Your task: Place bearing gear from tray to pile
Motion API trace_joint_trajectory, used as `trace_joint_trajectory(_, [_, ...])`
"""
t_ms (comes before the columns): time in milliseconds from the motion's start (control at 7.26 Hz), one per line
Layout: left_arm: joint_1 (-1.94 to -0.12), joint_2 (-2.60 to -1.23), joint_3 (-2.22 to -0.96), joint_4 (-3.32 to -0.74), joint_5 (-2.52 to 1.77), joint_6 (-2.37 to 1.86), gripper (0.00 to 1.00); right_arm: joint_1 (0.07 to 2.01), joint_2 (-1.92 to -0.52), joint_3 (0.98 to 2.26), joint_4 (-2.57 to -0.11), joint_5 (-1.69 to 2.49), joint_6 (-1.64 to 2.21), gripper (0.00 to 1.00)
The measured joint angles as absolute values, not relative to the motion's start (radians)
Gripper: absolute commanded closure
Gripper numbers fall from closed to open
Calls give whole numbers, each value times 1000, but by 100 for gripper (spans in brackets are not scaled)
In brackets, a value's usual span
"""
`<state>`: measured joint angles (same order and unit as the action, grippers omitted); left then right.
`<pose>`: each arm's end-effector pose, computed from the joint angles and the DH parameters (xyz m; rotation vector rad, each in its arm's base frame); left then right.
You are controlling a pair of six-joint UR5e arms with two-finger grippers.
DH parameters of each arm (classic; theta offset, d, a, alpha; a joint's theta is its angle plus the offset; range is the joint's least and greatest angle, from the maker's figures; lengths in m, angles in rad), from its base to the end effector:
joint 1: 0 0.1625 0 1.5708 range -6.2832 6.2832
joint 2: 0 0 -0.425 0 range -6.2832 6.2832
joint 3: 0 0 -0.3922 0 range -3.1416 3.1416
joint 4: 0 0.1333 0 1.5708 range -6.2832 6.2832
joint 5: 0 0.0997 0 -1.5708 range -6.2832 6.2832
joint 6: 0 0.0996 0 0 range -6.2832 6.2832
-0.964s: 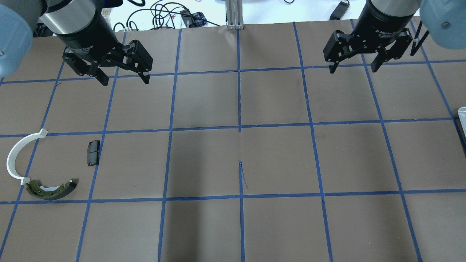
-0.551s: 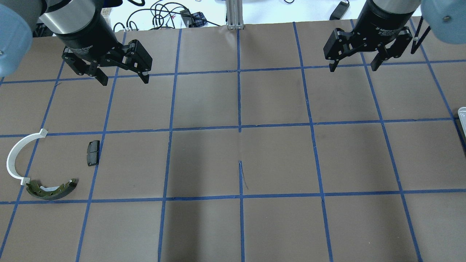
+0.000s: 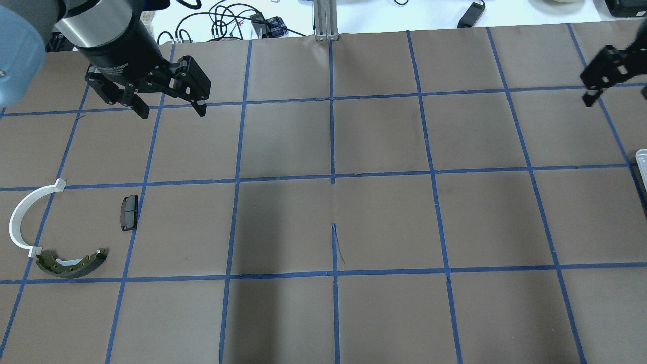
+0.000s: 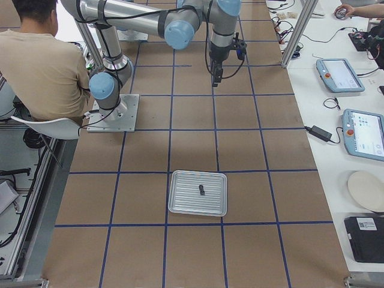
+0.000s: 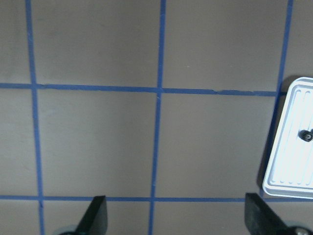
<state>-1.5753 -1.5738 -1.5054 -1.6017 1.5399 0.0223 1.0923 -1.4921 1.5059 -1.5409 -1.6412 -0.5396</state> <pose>-0.1386 -0.4949 0.5156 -0.0424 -3.1103 0.0494 -0.1277 -0.5205 0.4772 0.0971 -3.0979 -0.1123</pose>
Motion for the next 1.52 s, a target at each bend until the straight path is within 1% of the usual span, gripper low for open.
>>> trace_joint_trajectory(138, [-1575, -1574, -1505, -1600, 1540, 22, 0, 960, -1447, 1505, -1581, -1642, -742, 0])
trace_joint_trajectory(413, [-1575, -1576, -1506, -1593, 1540, 21, 0, 787, -1323, 1503, -1742, -1642, -1150, 0])
trace_joint_trajectory(689, [-1575, -1577, -1506, -1589, 1540, 20, 0, 703, -1206, 1506, -1885, -1641, -1583, 0])
trace_joint_trajectory(964, [-1575, -1576, -1506, -1588, 1540, 20, 0, 666, -1121, 1513, -1965, -1632, -1937, 1])
trace_joint_trajectory(1102, [-1575, -1577, -1506, -1588, 1540, 20, 0, 658, -1084, 1520, -2004, -1630, -2075, 7])
trace_joint_trajectory(1378, [-1575, -1577, -1506, -1587, 1540, 20, 0, 641, -1035, 1563, -2119, -1626, -2293, 12])
trace_joint_trajectory(1515, [-1575, -1577, -1504, -1587, 1539, 20, 0, 625, -1028, 1593, -2152, -1610, -2336, 19])
